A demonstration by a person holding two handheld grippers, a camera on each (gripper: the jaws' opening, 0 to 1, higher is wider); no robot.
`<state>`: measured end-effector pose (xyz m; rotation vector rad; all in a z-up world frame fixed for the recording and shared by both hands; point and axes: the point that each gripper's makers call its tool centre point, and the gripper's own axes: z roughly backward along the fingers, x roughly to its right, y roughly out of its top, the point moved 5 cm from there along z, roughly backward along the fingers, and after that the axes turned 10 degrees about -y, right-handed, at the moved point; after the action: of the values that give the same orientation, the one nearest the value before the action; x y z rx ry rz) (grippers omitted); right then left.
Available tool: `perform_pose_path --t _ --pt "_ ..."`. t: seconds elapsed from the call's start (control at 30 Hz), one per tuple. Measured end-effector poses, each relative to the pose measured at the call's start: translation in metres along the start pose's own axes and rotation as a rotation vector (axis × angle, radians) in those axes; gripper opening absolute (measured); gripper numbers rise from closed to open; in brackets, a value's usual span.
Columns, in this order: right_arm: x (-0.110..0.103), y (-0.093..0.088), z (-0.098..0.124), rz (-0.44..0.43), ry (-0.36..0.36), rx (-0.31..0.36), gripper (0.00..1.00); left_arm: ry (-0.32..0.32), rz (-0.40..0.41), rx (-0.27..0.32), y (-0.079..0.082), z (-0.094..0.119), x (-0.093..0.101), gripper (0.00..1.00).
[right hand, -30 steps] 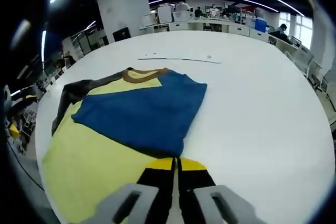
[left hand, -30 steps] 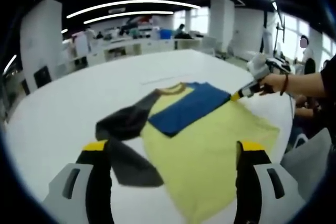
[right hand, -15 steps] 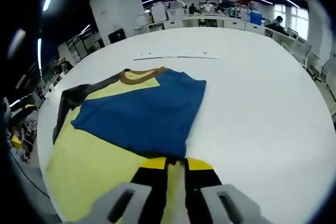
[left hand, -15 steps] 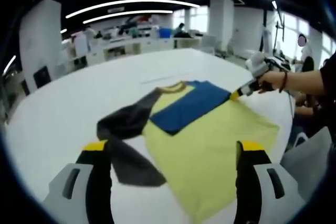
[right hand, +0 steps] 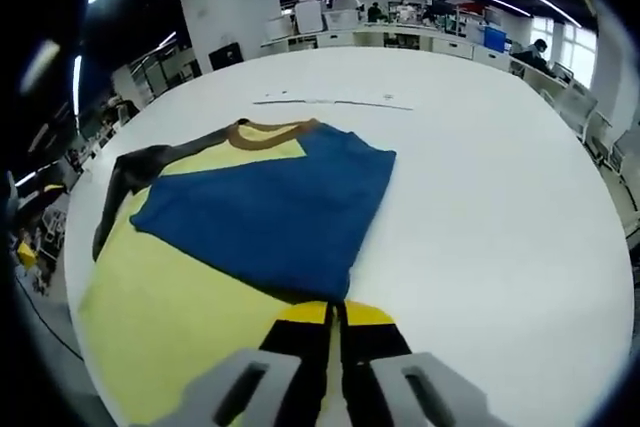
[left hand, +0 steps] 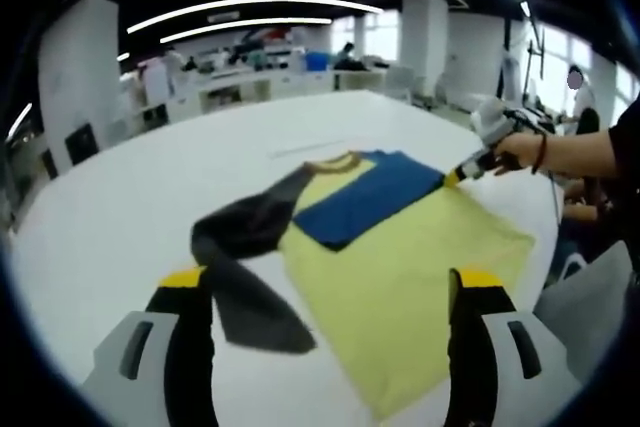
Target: Fold the garment on the visible template until the final outline fits inside the template.
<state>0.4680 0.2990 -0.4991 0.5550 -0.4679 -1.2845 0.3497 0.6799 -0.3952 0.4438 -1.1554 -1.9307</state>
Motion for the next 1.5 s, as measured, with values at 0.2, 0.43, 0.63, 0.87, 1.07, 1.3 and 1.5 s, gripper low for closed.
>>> perform_pose_path --t 0.2,0.43,0.63,0.87,1.07,1.3,1.5 --pt "0.011 -0.003 0.002 0.016 -0.004 -0.006 0.00 0.001 -0.002 -0.007 -0.001 -0.001 0.000 0.94" --pt "0.024 -0.005 0.004 0.009 -0.015 -0.007 0.00 0.008 0.003 -0.006 -0.002 -0.001 -0.002 0.93" --pt "0.033 -0.006 0.006 0.003 -0.023 -0.010 0.00 0.014 0.002 -0.012 -0.003 0.000 -0.003 0.93" --pt "0.044 -0.009 0.008 -0.012 -0.032 -0.015 0.00 0.014 0.004 -0.018 -0.005 -0.001 -0.004 0.91" --pt "0.053 -0.011 0.010 -0.019 -0.040 -0.023 0.00 0.017 0.007 -0.027 -0.006 -0.002 -0.005 0.91" --pt "0.063 -0.012 0.010 -0.026 -0.053 -0.024 0.00 0.015 0.009 -0.031 -0.006 -0.003 -0.004 0.89" --pt "0.070 -0.014 0.011 -0.030 -0.062 -0.031 0.00 0.019 0.013 -0.036 -0.006 -0.003 -0.005 0.89"
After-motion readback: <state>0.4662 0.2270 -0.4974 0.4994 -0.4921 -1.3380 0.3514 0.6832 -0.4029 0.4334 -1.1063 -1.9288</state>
